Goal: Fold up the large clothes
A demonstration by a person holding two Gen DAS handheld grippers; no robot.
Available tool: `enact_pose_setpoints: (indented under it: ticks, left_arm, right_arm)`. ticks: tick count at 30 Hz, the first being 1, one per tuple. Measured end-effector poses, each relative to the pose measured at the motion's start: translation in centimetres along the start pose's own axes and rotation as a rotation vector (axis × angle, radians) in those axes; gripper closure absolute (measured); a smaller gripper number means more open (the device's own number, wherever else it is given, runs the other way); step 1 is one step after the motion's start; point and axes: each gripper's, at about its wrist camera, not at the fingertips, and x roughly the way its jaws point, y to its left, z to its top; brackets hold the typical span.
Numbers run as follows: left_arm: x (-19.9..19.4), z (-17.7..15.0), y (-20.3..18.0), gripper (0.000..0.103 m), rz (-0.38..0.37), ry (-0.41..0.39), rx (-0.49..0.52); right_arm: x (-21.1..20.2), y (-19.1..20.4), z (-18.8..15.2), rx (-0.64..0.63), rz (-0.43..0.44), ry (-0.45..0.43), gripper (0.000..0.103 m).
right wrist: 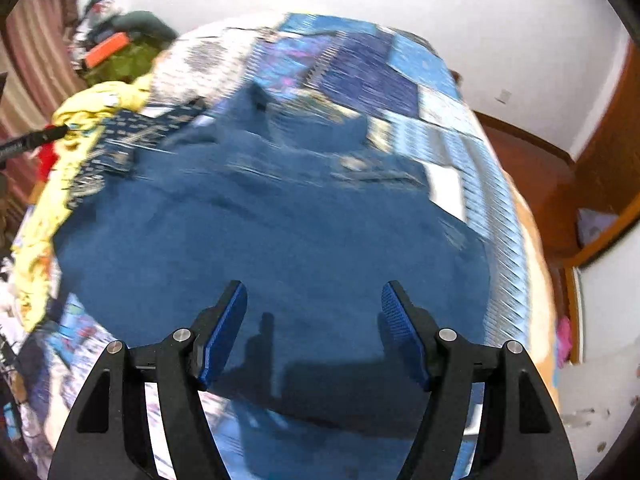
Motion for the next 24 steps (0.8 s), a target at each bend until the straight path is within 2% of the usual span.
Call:
enact_pose_setpoints:
  ticks: [5,8,11,13,14,17,19,20,22,24]
  left_arm:
    - [0.6,-3.9,-2.9,0.003,-0.06,0.069,0.112]
    - [2.5,-6.6,-3.8,0.003,-0.06,0.141,0.141]
    - [4.0,-8.4,-3.5,0.003,-0.022,0.177,0.157]
    - [3.9,-8.9,-2.6,0.003,-0.042,0.168,0.131]
    - [3.7,-8.9,-1.9,0.003,-0.06,0.167,0.102]
    - [3.2,-9.1,-0.3,0.003,-0.07,0.158,0.048]
    - [3.2,-9.5,0.7,0.003,0.005,0.152,0.038]
    - [3.1,-10.0,1.2,0.003,0.019,0.154,0.029]
    - [3.2,-10.9,2.3,0.003,0.047,0.161,-0.004]
    - [3.6,-12.1,3.5,0.003,0.096,0.184,-0.021]
  right_arm:
    - [2.3,5.6,1.5,-0.084,0.095,0.002,0.034]
    - [4.3,8.5,1.6,-0.132,0.137,0.024,0.034]
    - [6.2,10.2,1.5,-0.175,0.14,0.056,0.034]
    - [6.9,10.6,1.4,-0.209,0.099,0.041,0.03]
    - [6.9,10.6,1.2,-0.226,0.088,0.025,0.026]
    - [6.6,8.9,0.8,-0.198,0.068,0.023,0.024]
    - [6.5,6.5,0.4,-0.133,0.083,0.037,0.021]
    - [6.5,5.5,0.2,-0.096,0.114,0.042,0.017]
    - [6.2,3.1,-0.3,-0.005,0.165,0.05,0.017]
    - [5.8,1.5,-0.8,0.027,0.118,0.046,0.015]
